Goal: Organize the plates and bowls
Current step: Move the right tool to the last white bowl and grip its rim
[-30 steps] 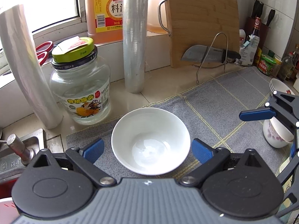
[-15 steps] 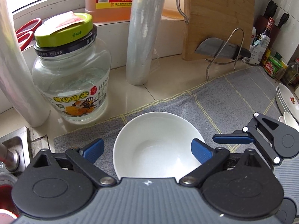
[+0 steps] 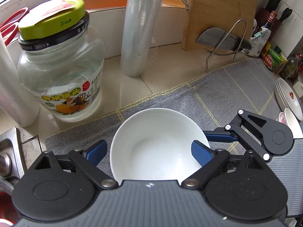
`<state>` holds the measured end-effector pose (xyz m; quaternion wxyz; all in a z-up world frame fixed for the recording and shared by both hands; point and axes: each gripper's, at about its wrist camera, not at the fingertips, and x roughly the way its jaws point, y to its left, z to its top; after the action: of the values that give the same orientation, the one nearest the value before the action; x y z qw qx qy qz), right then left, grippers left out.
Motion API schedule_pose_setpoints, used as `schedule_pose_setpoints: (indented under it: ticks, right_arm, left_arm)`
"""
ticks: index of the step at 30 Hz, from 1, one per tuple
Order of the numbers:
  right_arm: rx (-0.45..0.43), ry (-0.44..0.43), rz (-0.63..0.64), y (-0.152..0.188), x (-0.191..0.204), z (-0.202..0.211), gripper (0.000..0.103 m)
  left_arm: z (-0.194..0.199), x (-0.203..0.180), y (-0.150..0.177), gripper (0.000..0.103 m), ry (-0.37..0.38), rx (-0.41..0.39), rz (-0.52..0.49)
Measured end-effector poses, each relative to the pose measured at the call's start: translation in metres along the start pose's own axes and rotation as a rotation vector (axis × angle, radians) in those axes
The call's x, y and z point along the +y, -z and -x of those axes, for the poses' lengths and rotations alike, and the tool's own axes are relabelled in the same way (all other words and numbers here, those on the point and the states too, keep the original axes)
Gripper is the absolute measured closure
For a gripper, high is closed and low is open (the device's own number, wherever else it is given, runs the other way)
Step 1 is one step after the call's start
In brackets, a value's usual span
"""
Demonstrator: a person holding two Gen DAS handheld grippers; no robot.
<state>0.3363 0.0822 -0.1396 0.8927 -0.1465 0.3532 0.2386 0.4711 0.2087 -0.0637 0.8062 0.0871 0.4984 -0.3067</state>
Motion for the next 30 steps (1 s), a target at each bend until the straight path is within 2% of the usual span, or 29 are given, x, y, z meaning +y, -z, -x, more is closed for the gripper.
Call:
schedule_pose_setpoints:
  ticks: [7,30]
  right_arm:
    - [-0.013,-0.006,0.01,0.001,0.002,0.001,0.019]
    - [-0.008,0.005,0.015,0.002,0.004,0.005,0.019]
  left_arm:
    - [0.001,0.0,-0.001,0.018,0.025,0.02,-0.016]
    - [0.004,-0.004,-0.011,0.019,0.049,0.034,-0.064]
